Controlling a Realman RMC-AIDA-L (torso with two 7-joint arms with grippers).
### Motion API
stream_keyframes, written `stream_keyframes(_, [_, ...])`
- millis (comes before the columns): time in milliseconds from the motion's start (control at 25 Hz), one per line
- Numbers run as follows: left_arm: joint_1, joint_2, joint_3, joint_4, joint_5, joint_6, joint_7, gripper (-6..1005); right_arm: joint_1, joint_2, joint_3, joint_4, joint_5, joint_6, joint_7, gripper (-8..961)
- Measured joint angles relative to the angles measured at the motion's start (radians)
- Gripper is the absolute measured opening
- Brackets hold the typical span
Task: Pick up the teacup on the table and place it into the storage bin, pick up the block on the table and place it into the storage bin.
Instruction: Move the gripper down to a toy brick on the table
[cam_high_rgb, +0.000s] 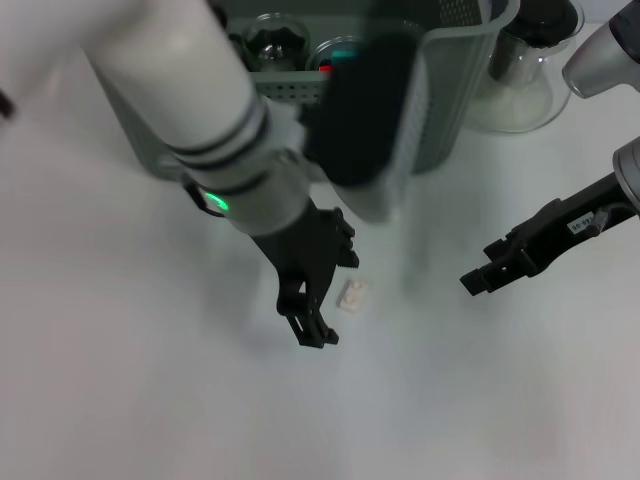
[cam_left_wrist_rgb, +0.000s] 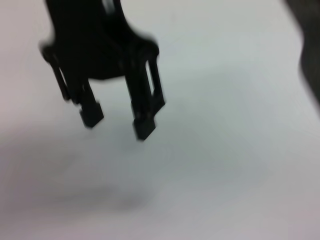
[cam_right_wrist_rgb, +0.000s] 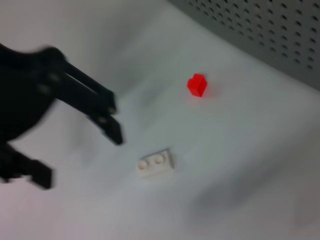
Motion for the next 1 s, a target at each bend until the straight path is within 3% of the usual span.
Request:
stream_keyframes(360, [-0.095, -0.004, 0.142, -0.182, 0.024, -0.207, -0.034, 874, -0.001, 0.003, -0.001, 0.002, 0.000, 0.004, 0.000, 685])
stream_keyframes(680, [-0.166, -0.006, 0.155, -0.295, 0.016, -0.254, -0.076, 873, 0.002, 0.005, -0.002, 0.014, -0.011, 0.015, 0.002, 685])
stream_keyframes(1000, [-0.177, -0.007, 0.172, -0.331, -0.003, -0.252, -0.078, 832, 0.002, 0.005, -0.002, 0.014, -0.011, 0.016, 0.004, 685])
